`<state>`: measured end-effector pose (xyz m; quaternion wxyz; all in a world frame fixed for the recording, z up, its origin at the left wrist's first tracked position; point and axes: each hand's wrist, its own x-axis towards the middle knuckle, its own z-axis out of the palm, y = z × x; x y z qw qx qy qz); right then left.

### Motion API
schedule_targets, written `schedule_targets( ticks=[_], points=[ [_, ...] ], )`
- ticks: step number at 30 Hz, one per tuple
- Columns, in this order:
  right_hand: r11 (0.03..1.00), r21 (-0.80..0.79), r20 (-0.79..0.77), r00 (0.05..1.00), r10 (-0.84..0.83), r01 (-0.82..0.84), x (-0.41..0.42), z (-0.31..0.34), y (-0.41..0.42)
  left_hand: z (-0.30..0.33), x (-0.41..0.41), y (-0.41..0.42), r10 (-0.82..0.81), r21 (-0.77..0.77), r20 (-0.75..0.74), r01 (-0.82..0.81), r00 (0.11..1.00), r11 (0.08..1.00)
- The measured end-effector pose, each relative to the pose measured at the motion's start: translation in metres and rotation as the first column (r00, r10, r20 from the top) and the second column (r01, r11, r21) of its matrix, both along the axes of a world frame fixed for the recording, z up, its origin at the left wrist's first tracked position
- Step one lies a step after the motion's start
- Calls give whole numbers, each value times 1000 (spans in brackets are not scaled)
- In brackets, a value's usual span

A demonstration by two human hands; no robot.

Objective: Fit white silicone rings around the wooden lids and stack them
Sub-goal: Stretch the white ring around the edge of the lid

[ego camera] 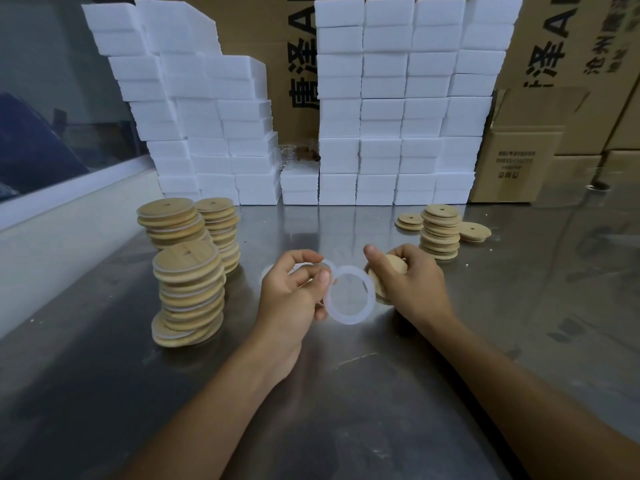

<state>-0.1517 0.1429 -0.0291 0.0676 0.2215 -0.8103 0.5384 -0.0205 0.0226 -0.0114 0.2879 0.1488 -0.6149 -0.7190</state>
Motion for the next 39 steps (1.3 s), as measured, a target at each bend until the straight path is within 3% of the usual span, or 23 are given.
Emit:
schedule_targets(
  ticks=[5, 7, 11, 17, 22, 26, 29, 33, 37, 39],
  points=[
    [922, -154, 45, 929, 367, -356, 20, -1, -13, -4, -4, -2, 82, 37, 36, -83, 996, 996],
    [898, -156, 18, 908, 419, -411, 25, -1, -19, -6, -5, -5, 169, 23, 54, -170, 984, 985],
    [914, -127, 18, 921, 390, -385, 26, 1, -22, -11, -8, -13, 283, 26, 81, -286, 956, 958],
    [935, -90, 141, 925, 352, -342, 24, 0, -24, -23, -15, -10, 230, -69, 100, -224, 968, 972],
    [962, 99, -78, 962, 261, -253, 34, -7, -32, -30, -17, -9, 233, -228, 141, -197, 962, 953],
    [965, 27, -76, 962, 263, -262, 33, -7, -32, -28, -16, -5, 215, -277, 131, -172, 968, 945],
    [968, -100, -32, 973, 230, -232, 29, -5, -29, -24, -16, -2, 155, -329, 202, -82, 967, 941],
    [958, -185, 17, 974, 226, -219, 29, -4, -28, -20, -13, -3, -25, -181, 263, 75, 964, 981],
    [947, -235, 49, 971, 236, -218, 29, -3, -28, -20, -11, -6, 39, -90, 206, -20, 978, 996],
    [945, -247, 41, 973, 229, -213, 27, -3, -27, -23, -13, -7, 114, -148, 180, -88, 977, 985]
  ],
)
